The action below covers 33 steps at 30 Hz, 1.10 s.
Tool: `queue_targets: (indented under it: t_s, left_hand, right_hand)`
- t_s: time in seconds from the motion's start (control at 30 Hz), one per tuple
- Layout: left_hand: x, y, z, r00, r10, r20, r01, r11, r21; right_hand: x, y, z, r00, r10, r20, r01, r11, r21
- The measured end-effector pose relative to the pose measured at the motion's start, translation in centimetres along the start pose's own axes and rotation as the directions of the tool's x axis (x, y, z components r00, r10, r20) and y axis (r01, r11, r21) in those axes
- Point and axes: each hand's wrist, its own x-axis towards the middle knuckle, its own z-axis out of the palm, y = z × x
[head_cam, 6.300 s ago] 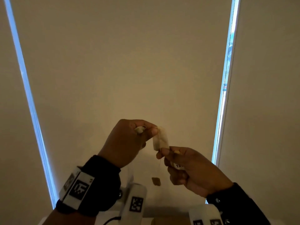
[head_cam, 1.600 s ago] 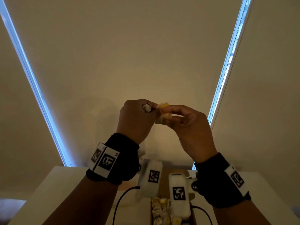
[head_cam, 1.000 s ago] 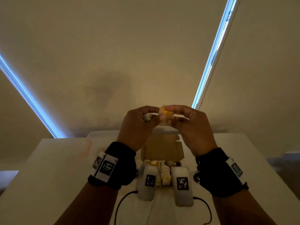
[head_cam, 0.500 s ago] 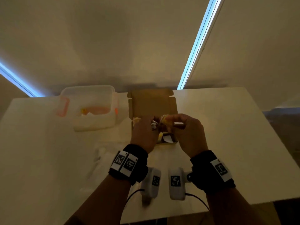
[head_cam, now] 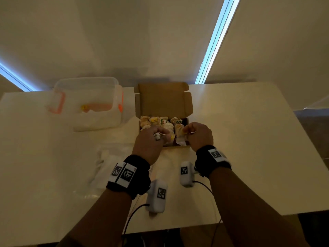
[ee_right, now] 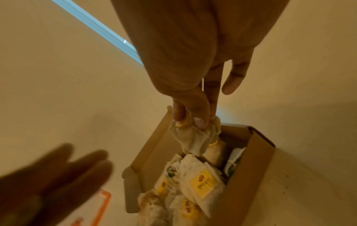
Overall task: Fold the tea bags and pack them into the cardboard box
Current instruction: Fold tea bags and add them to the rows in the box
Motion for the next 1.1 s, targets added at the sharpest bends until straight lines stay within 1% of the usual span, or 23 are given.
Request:
queue_targets:
  t_s: [0.1,0.17,0.23,0.3,0.43,0.5,0.57,0.63,0.7,0.77,0.8,0.87,0.93,1.03,1.1]
  left_hand:
    - [-0.1,-0.7,-0.2,1.000,-0.024,0.005,0.024,0.999,-0.029]
    - [-0.2,-1.2,-0.3,0.999,-0.037,0.007,0.037,0.998,-0.056]
    - [-0.3,-1.4,-0.6,0.999,-0.049,0.006,0.049,0.994,-0.094]
    - [-0.4,-1.1,-1.0,0.997,-0.069,0.020,0.071,0.987,-0.143]
    - [-0.4,0.1,-1.7,0.986,-0.152,0.061,0.163,0.946,-0.279]
    - [-0.4,1.1,-2.4,0.973,-0.211,0.093,0.230,0.890,-0.395]
    - [-0.2,2.3,-3.3,0.957,-0.247,0.153,0.290,0.813,-0.505]
    - [0.1,3.6,-4.3,0.940,-0.262,0.218,0.341,0.705,-0.622]
    - [0.1,5.2,-5.5,0.930,-0.257,0.263,0.366,0.579,-0.729]
    - [-0.1,6.9,-6.7,0.931,-0.222,0.289,0.362,0.493,-0.791]
    - [-0.3,7.6,-7.3,0.935,-0.198,0.295,0.355,0.477,-0.804]
    - [-0.7,9.1,-8.3,0.945,-0.151,0.291,0.328,0.490,-0.808]
    - [-1.2,10.5,-9.2,0.957,-0.119,0.266,0.288,0.530,-0.798]
    - [-1.8,12.6,-10.1,0.969,-0.066,0.237,0.231,0.580,-0.781]
    - [-2.2,13.8,-10.9,0.970,-0.021,0.240,0.204,0.602,-0.772]
  right_hand:
    - [0.9,-0.1,1.4,1.000,0.011,0.014,-0.010,0.996,-0.086]
    - [1.0,-0.3,2.2,1.000,0.008,-0.009,-0.009,0.990,-0.139]
    - [1.0,-0.3,2.8,0.999,-0.011,-0.033,0.005,0.984,-0.176]
    - [1.0,-0.2,3.4,0.999,-0.045,-0.028,0.038,0.977,-0.210]
    - [0.9,-0.2,3.6,0.997,-0.080,0.005,0.078,0.963,-0.258]
    - [0.6,-0.5,3.1,0.997,-0.080,-0.001,0.078,0.968,-0.240]
    - [-0.1,-1.3,2.1,0.991,-0.115,-0.062,0.102,0.978,-0.183]
    - [-1.1,-2.8,0.9,0.973,-0.164,-0.165,0.156,0.986,-0.061]
    - [-2.5,-5.6,-0.7,0.949,-0.211,-0.235,0.235,0.969,0.080]
    - [-4.4,-9.1,-2.7,0.937,-0.260,-0.231,0.311,0.926,0.217]
    - [-5.3,-10.8,-3.8,0.932,-0.302,-0.201,0.349,0.898,0.269]
    - [-7.2,-13.8,-5.6,0.912,-0.393,-0.119,0.410,0.850,0.330]
    - [-8.5,-15.9,-6.9,0.902,-0.427,-0.068,0.419,0.825,0.379]
    - [-9.5,-18.2,-8.3,0.906,-0.418,-0.071,0.408,0.812,0.417]
    - [-9.6,-19.2,-9.1,0.904,-0.419,-0.088,0.413,0.800,0.435]
